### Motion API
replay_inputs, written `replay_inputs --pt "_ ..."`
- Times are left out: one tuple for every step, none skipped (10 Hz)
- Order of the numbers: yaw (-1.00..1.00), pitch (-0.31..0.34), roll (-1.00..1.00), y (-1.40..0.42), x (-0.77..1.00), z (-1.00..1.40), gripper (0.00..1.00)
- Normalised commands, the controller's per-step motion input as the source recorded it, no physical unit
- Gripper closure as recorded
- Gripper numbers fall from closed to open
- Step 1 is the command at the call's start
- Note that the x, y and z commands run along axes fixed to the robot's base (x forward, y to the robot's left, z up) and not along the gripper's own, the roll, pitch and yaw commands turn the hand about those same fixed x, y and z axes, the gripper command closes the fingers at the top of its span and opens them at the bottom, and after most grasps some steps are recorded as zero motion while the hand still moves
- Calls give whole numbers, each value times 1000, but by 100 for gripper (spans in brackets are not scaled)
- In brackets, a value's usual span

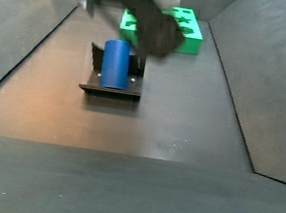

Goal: Pick up the oval object. Move up. Place the oval object on the fixture. Regrasp the oval object. Move to above the board. Insert the oval object.
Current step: Regrasp the oval object.

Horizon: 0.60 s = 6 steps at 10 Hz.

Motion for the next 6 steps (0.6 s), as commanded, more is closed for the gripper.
replay_inputs --pt "14 37 1000 -930 -130 672 0" --pt "13 32 1000 -781 -110 466 0" --pt "13 28 1000 -567 -74 177 0" --pt "13 26 1000 -453 -56 74 0" --pt "13 24 1000 -204 -35 41 0" --pt "14 21 1000 -29 -42 40 0"
